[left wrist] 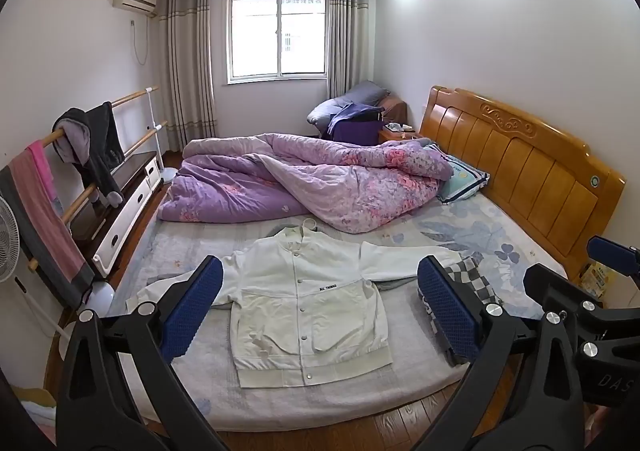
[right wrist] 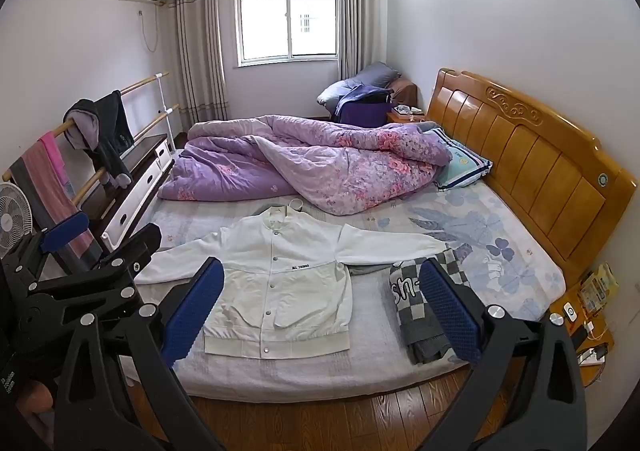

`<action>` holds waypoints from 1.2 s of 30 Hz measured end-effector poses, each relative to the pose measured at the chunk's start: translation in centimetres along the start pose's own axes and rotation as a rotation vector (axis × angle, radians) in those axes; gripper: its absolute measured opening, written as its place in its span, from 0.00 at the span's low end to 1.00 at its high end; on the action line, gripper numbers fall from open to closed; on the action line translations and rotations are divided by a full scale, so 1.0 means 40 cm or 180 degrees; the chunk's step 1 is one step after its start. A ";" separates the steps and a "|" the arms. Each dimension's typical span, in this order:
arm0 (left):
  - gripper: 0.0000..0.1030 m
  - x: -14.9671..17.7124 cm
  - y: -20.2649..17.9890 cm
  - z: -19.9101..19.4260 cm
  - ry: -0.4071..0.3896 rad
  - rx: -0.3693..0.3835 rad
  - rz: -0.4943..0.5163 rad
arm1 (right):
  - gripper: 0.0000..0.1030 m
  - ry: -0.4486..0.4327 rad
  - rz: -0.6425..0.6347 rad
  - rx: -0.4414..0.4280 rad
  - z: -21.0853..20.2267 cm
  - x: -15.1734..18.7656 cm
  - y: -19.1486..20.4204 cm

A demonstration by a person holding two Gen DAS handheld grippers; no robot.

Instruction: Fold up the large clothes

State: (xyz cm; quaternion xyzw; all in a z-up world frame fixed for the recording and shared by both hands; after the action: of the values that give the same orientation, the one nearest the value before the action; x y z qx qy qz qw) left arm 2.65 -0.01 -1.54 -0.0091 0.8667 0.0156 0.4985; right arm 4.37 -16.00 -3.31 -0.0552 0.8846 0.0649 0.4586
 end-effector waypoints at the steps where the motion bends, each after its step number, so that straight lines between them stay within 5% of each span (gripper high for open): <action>1: 0.95 0.000 0.000 0.000 0.0003 0.0001 -0.0001 | 0.92 -0.0002 -0.0003 0.0004 0.000 0.000 0.001; 36: 0.95 0.004 -0.003 0.001 0.0012 0.0006 -0.0006 | 0.92 0.0004 0.0004 0.0006 -0.001 0.007 0.006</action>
State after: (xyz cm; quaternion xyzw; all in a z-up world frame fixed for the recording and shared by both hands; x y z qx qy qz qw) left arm 2.59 -0.14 -1.69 -0.0095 0.8677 0.0143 0.4969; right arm 4.15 -15.77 -3.51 -0.0542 0.8849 0.0643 0.4581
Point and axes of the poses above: each gripper's, at about its wrist camera, not at the fingertips, and z roughly the way its jaws point, y to its left, x to its underside, the point moved 3 cm from there along z, roughly the way its jaws point, and after that the axes turned 2 degrees about -x, right-handed, at the moved point
